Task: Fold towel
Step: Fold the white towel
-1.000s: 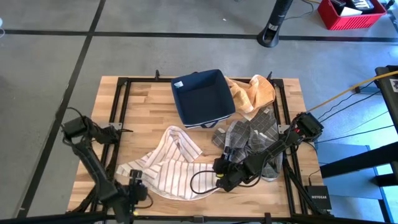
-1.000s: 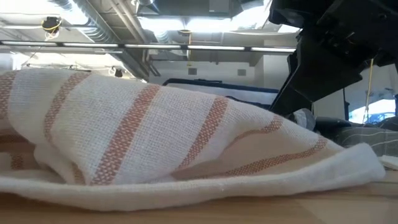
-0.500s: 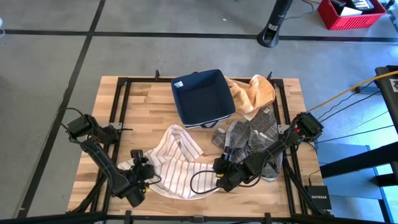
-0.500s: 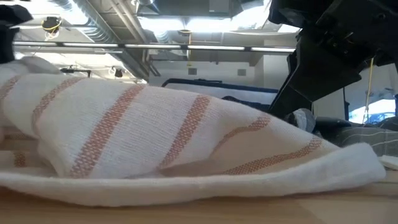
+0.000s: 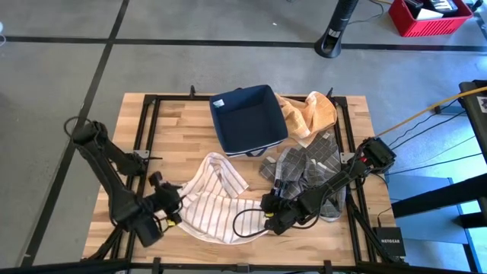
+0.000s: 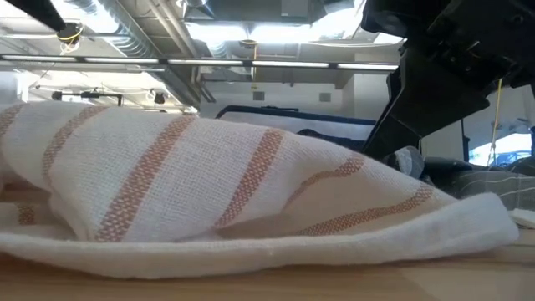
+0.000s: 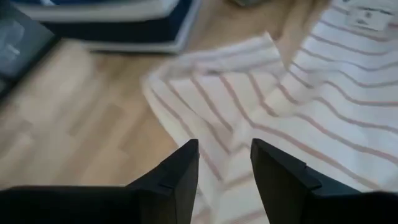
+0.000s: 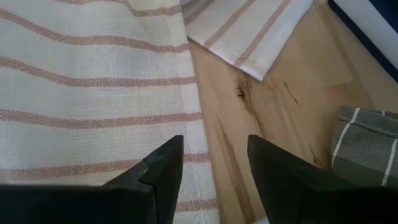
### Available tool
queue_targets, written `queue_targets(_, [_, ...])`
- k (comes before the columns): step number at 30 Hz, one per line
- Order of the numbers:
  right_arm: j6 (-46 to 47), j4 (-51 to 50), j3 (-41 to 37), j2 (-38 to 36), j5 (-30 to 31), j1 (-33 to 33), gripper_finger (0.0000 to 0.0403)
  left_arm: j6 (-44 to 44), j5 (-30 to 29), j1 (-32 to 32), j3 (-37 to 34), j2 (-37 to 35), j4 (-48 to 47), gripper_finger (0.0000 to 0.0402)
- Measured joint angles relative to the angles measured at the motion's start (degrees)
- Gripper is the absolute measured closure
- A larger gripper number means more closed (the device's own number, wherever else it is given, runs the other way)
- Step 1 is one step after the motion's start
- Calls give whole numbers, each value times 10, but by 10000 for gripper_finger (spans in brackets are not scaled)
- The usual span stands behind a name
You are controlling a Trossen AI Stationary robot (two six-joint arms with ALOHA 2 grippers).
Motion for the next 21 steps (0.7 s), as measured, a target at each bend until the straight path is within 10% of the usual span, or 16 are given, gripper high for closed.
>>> queue_targets(10, [0,0,0,0,-3,0,221,118,173,-38,-72,41,251,263])
queue_targets(21, [0,1,0,0,-3,0,221,-112,140,-23,-138,80,263,263])
